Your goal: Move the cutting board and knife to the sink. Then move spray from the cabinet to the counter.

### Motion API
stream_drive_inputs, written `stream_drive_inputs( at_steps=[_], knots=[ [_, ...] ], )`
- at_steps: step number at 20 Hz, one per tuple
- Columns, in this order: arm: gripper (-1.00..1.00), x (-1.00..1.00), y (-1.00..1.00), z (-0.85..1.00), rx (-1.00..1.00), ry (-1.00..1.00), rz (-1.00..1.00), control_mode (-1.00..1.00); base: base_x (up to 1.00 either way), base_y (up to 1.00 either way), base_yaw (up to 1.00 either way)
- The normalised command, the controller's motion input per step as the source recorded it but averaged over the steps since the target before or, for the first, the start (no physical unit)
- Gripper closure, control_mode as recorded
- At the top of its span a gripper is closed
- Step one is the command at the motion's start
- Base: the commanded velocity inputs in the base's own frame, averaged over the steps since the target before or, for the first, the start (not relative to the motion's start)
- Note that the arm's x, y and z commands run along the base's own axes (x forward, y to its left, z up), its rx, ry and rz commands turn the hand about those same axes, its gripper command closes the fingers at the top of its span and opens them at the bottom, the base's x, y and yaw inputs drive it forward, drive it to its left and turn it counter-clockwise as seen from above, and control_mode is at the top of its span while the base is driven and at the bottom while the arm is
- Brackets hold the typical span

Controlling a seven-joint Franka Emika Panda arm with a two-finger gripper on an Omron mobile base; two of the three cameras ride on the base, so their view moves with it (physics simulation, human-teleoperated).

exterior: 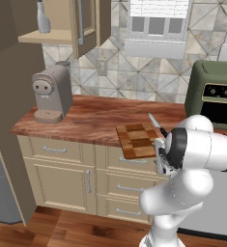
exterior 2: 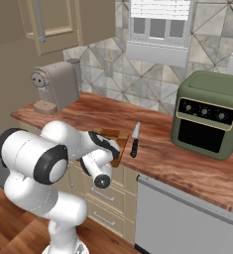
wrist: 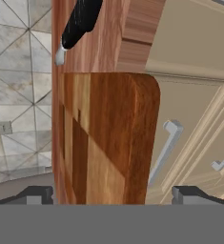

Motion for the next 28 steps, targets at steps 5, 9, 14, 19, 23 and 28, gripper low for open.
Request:
stream_drive_inputs(
  at_steps=[5, 9, 14, 19, 23, 28],
  knots=[
    [-1.0, 0.13, 0.0, -0.12, 0.0, 0.0, -0.04, -1.0, 0.0, 0.0, 0.0],
    [-1.0, 0.15, 0.0, -0.13, 0.0, 0.0, -0.04, -1.0, 0.0, 0.0, 0.0],
    [-1.0, 0.23, 0.0, -0.11, 0.0, 0.0, -0.03, -1.0, 0.0, 0.0, 0.0],
    [-1.0, 0.26, 0.0, -0.08, 0.0, 0.0, -0.01, -1.0, 0.0, 0.0, 0.0],
    [1.0, 0.21, 0.0, -0.07, 0.0, 0.0, 0.0, -1.0, 0.0, 0.0, 0.0],
    [1.0, 0.03, 0.0, 0.0, 0.0, 0.0, 0.0, -1.0, 0.0, 0.0, 0.0]
  ],
)
